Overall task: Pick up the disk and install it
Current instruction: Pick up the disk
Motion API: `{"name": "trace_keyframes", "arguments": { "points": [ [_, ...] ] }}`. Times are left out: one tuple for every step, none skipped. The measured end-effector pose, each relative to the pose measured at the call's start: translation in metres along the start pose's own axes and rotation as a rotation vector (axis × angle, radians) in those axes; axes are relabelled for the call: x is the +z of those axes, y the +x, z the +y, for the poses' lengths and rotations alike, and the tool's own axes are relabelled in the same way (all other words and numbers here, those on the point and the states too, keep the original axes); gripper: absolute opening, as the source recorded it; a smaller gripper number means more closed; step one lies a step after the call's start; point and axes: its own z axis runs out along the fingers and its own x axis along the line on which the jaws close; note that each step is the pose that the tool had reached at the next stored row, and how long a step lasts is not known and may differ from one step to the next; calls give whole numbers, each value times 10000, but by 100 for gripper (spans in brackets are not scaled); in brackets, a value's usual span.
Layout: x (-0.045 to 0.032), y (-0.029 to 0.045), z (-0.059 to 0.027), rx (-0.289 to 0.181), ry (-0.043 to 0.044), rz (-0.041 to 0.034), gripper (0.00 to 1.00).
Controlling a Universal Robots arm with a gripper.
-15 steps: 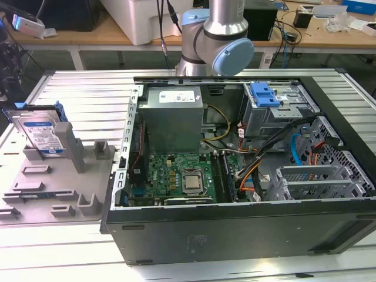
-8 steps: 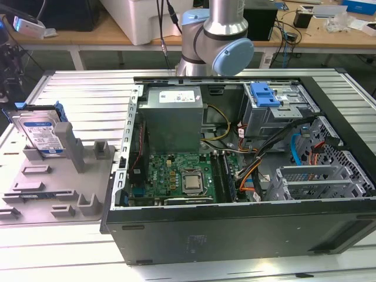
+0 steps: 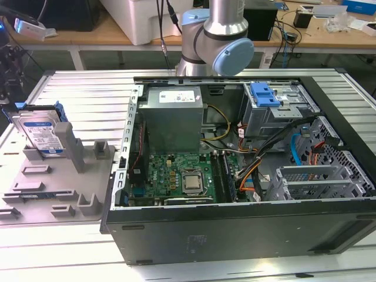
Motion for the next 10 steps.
{"name": "trace_keyframes", "arguments": {
  "points": [
    [4, 0, -2, 8, -1, -4, 49],
    [10, 1, -4, 15, -1, -6, 49],
    [16, 1, -5, 18, -1, -7, 49],
    [24, 1, -5, 20, 0, -8, 49],
    [30, 0, -6, 21, -2, -7, 49],
    [40, 0, -6, 20, -2, -7, 49],
    [47, -1, -6, 20, -2, -7, 49],
    [57, -1, -7, 20, -2, -7, 49],
    [63, -2, -7, 21, -2, -7, 49],
    [72, -3, -8, 20, -3, -7, 49]
  ]
}}
